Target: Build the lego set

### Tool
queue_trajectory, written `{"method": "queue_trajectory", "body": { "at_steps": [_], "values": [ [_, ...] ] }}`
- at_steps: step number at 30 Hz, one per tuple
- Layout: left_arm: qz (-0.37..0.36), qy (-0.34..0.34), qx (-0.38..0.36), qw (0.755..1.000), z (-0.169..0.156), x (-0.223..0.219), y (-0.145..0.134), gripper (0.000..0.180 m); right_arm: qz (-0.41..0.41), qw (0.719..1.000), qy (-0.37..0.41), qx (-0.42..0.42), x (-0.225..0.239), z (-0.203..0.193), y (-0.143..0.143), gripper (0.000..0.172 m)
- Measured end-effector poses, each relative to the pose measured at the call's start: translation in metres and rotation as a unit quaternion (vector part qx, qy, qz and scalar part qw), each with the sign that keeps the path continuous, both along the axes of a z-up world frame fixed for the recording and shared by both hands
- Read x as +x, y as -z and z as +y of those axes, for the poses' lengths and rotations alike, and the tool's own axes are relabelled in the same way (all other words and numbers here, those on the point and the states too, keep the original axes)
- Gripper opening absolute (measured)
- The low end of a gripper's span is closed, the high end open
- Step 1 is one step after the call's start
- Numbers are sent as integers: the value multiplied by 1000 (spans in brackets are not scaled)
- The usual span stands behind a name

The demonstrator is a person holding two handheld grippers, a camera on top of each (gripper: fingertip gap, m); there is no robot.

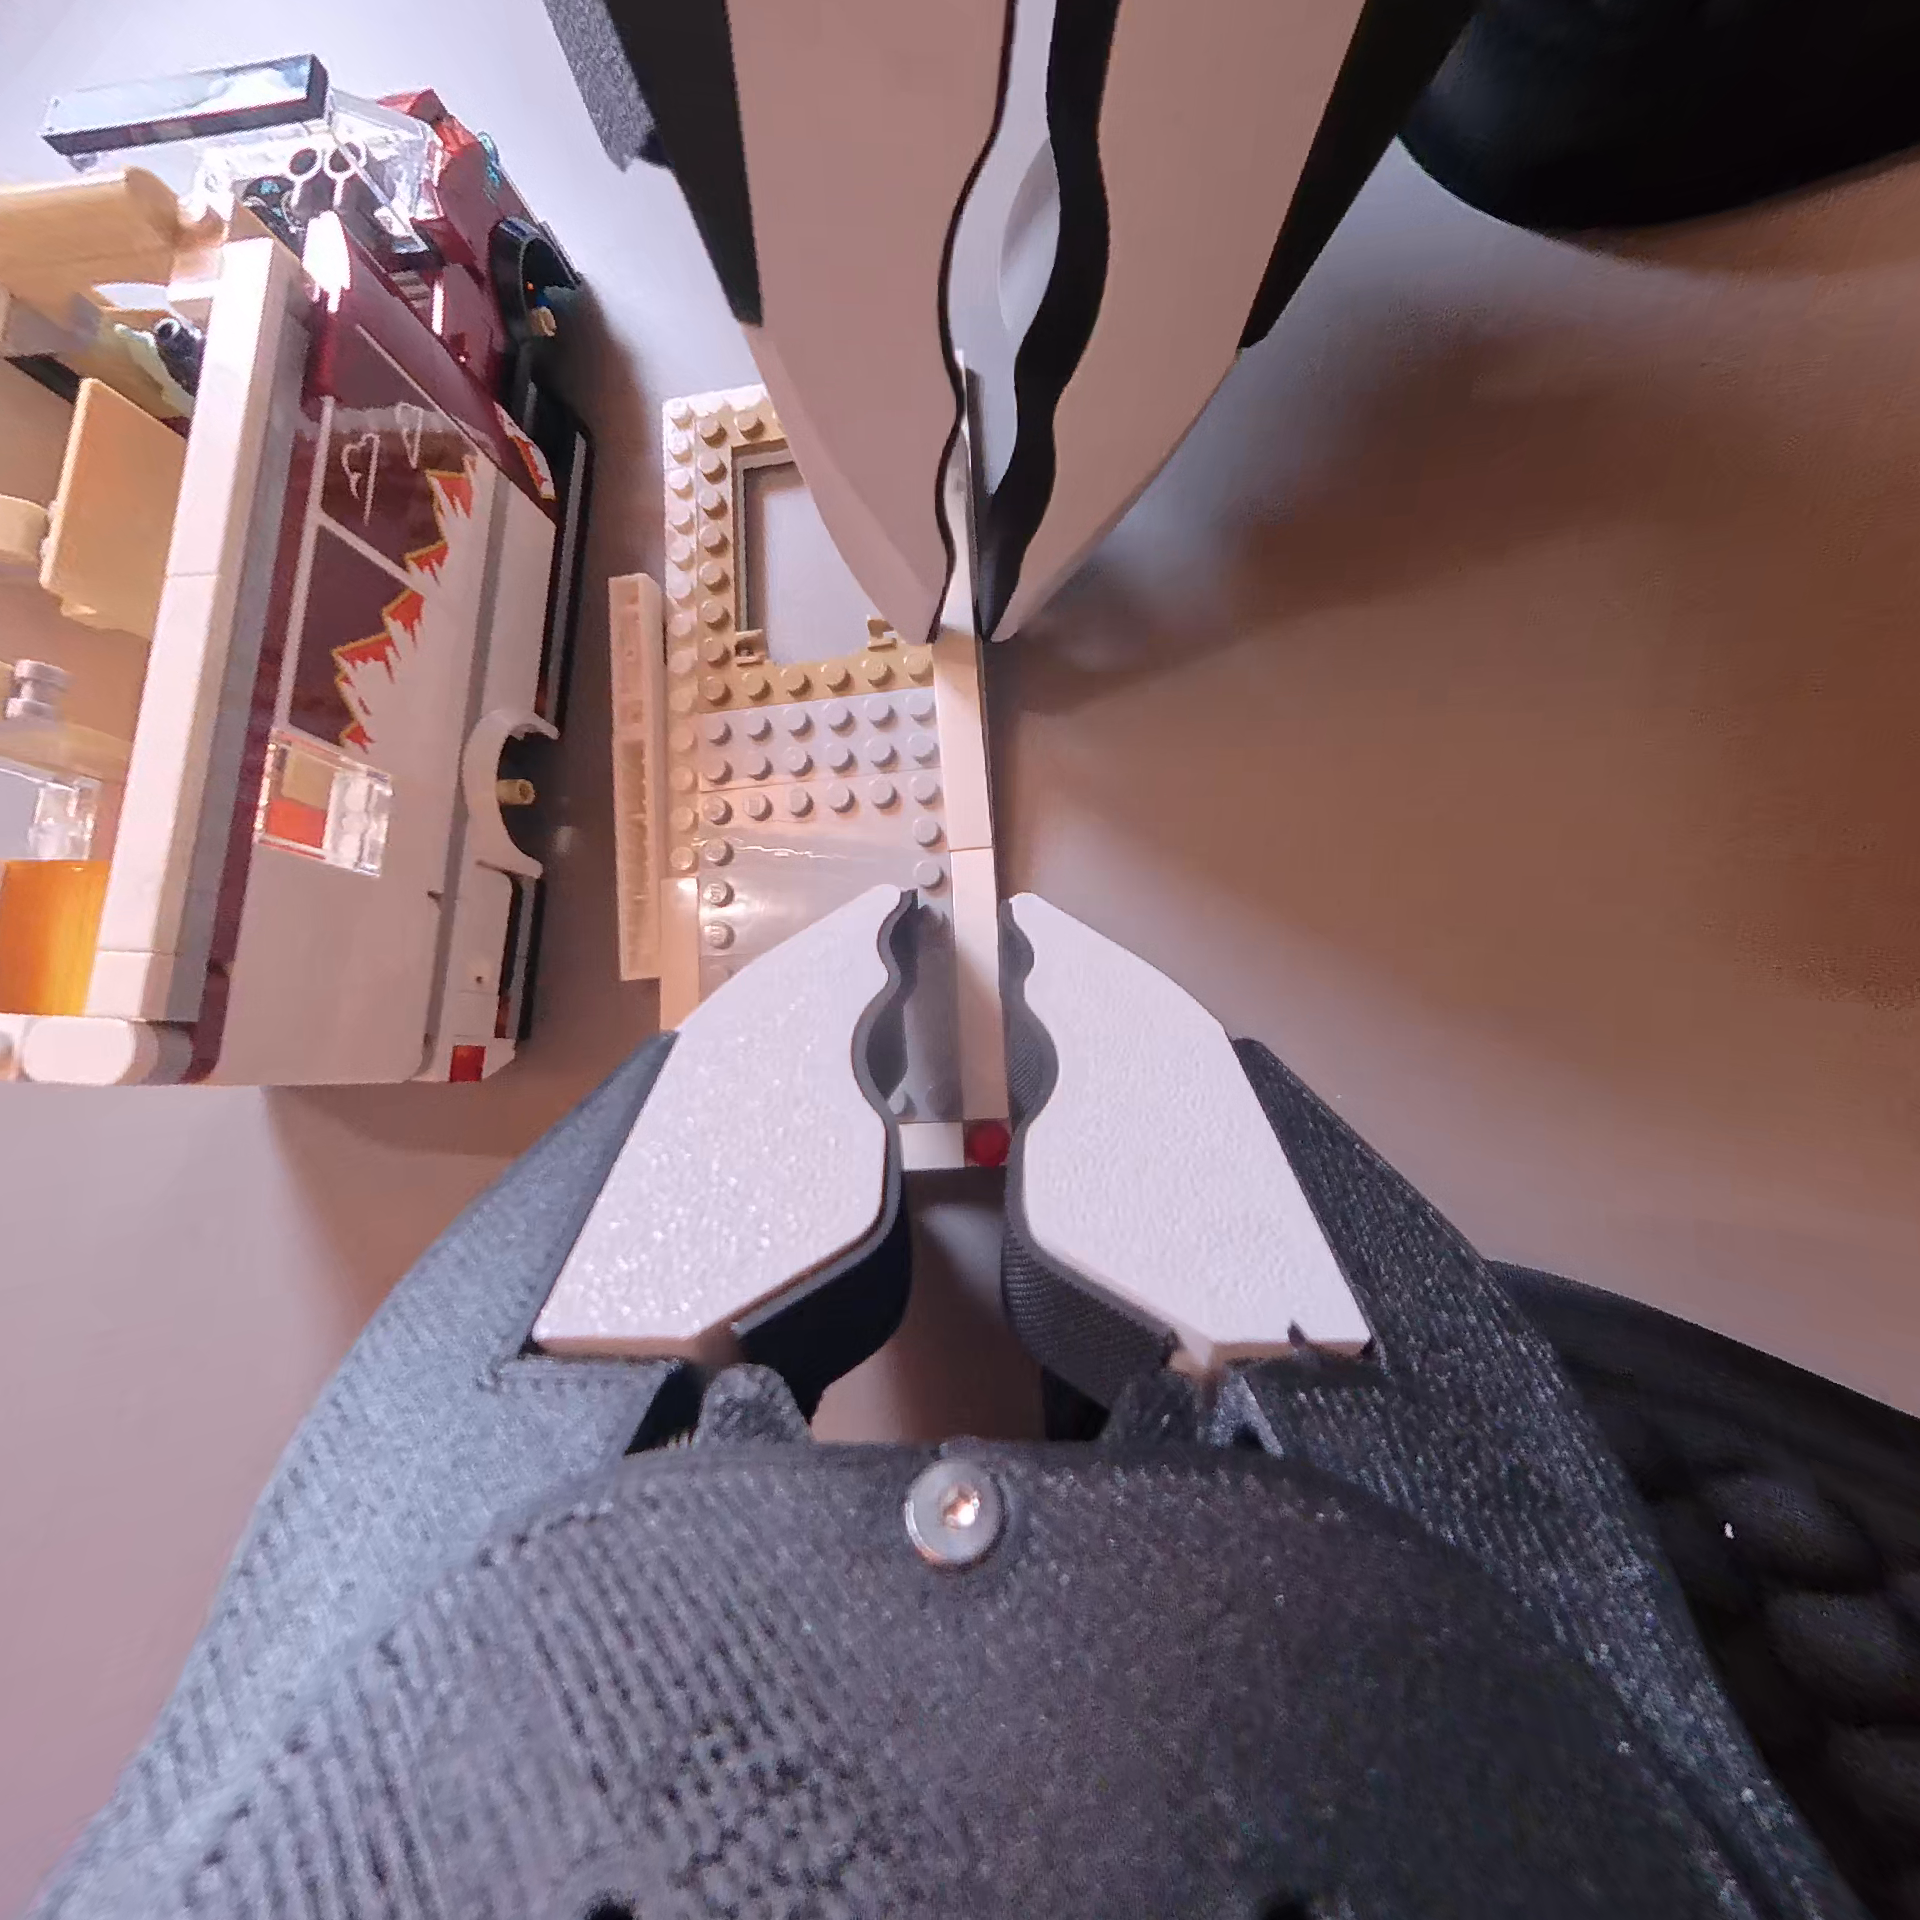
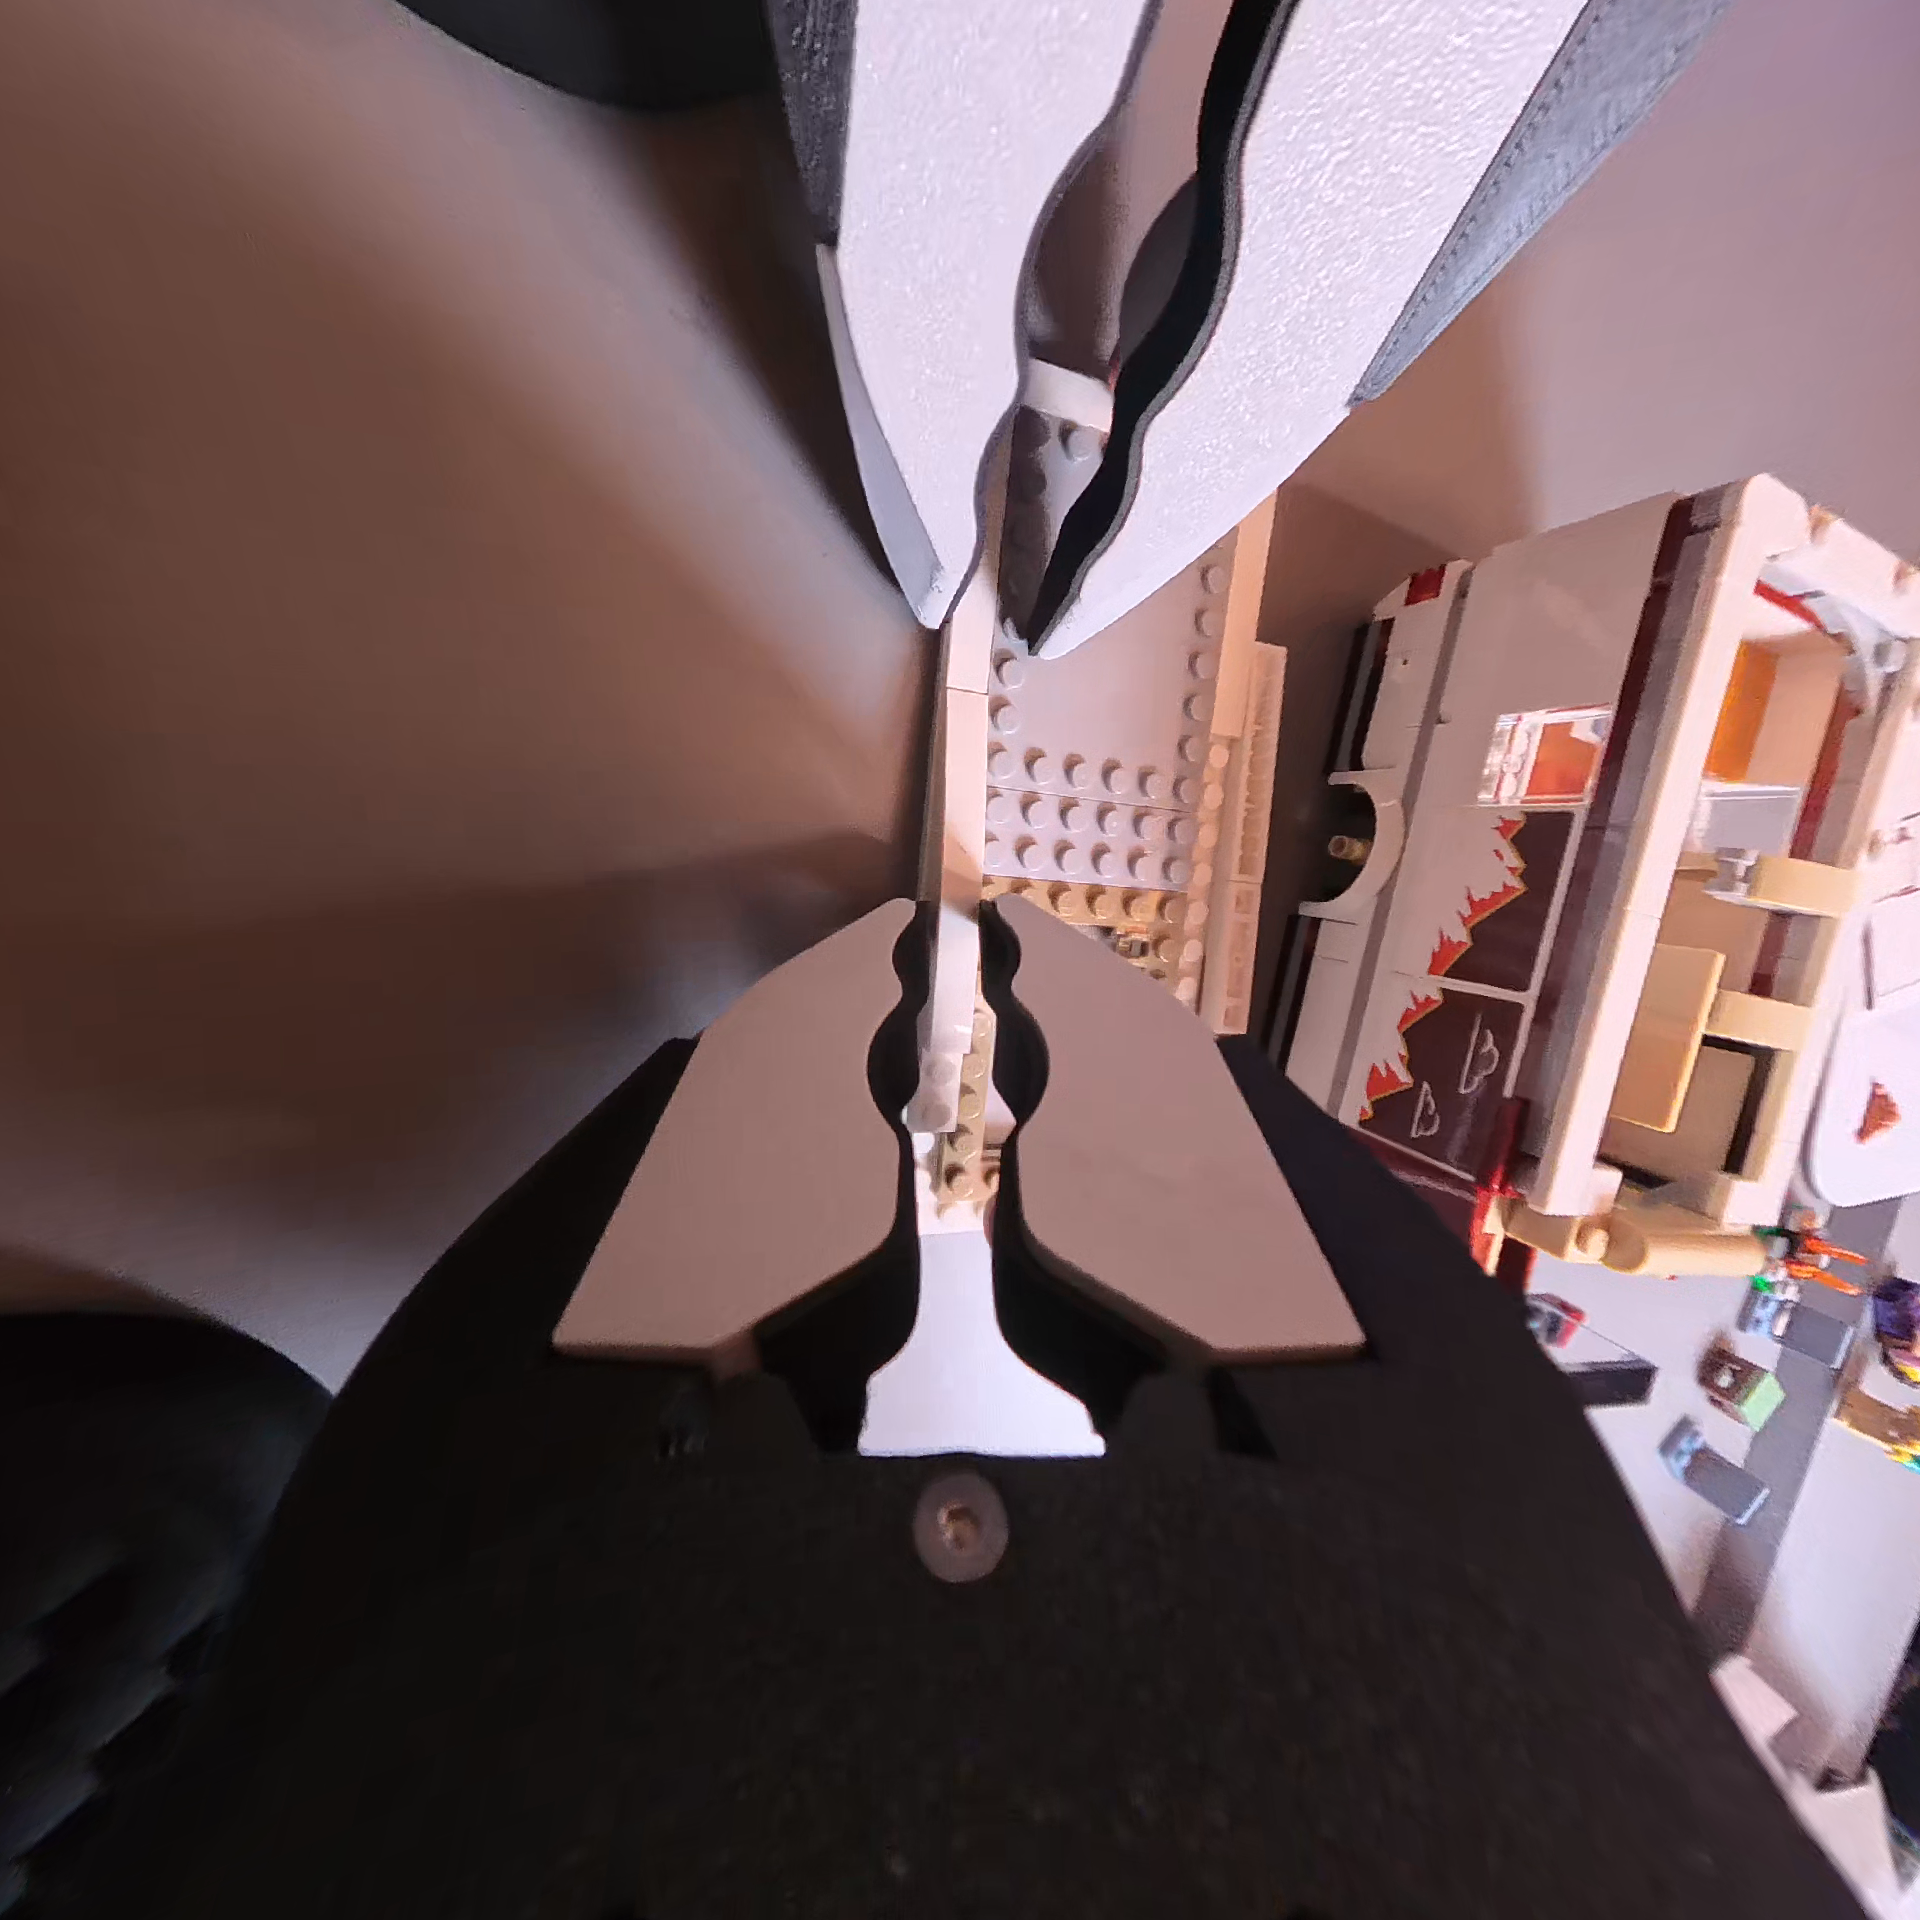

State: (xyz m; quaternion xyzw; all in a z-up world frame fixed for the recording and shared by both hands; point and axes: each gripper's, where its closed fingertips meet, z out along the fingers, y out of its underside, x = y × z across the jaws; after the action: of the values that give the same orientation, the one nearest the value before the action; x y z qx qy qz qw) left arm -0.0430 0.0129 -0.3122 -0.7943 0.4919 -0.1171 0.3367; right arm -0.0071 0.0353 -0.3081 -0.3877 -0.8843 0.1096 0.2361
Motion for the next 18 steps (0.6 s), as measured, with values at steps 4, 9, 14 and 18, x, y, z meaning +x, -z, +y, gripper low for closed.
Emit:
{"method": "queue_trajectory", "body": {
  "at_steps": [4,9,14,18],
  "values": [
    [0,0,-1,1000,0,0,0,15,-26,999,26,-29,0,-1,0,7],
    [0,0,0,1000,-1,0,0,15,-45,998,32,-4,1,-1,2,7],
    [1,-1,1,1000,0,0,0,15,-48,998,21,44,0,-1,3,8],
    [1,0,2,1000,-1,-1,0,15,-34,997,24,70,-1,-1,4,8]
  ]
}}
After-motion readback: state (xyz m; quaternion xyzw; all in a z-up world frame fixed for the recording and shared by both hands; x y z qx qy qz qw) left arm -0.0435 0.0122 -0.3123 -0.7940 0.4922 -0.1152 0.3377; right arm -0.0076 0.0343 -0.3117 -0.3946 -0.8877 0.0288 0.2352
